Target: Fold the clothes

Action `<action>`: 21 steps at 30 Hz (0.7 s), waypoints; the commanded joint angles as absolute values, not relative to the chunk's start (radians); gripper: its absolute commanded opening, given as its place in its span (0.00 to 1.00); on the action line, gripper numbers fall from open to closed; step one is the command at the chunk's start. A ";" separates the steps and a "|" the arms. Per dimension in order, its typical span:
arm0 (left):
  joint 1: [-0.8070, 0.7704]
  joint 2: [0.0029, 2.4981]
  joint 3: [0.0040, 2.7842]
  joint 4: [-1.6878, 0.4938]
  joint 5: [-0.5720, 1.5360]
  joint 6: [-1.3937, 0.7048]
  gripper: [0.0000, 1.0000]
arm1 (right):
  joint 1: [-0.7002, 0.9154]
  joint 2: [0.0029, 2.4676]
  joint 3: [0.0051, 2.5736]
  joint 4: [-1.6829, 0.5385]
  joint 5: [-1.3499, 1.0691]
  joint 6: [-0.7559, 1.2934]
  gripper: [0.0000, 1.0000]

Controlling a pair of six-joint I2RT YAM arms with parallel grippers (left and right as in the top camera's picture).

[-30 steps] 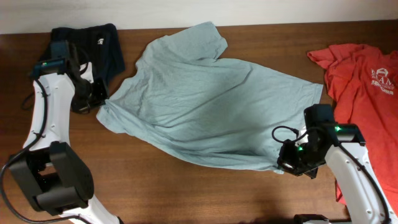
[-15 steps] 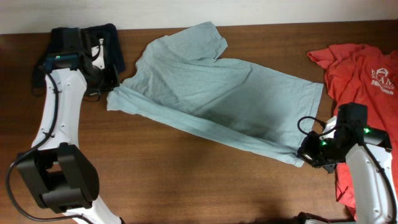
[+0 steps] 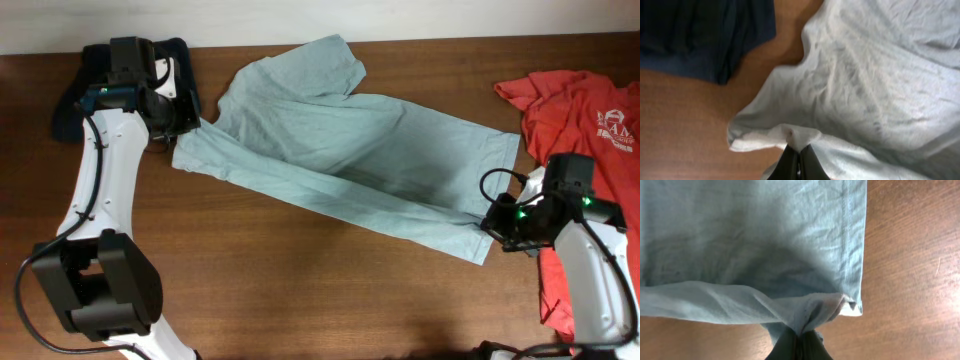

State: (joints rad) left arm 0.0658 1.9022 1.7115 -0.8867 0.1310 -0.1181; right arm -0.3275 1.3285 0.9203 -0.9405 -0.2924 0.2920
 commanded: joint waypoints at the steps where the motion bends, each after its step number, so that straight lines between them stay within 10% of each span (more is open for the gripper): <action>1: 0.061 1.909 1.734 -0.861 0.134 -0.127 0.01 | -0.334 1.361 0.946 -0.916 -0.276 0.281 0.04; 21: -0.041 2.052 1.734 -0.669 0.108 -0.114 0.01 | -0.334 1.406 0.946 -0.829 -0.170 0.297 0.04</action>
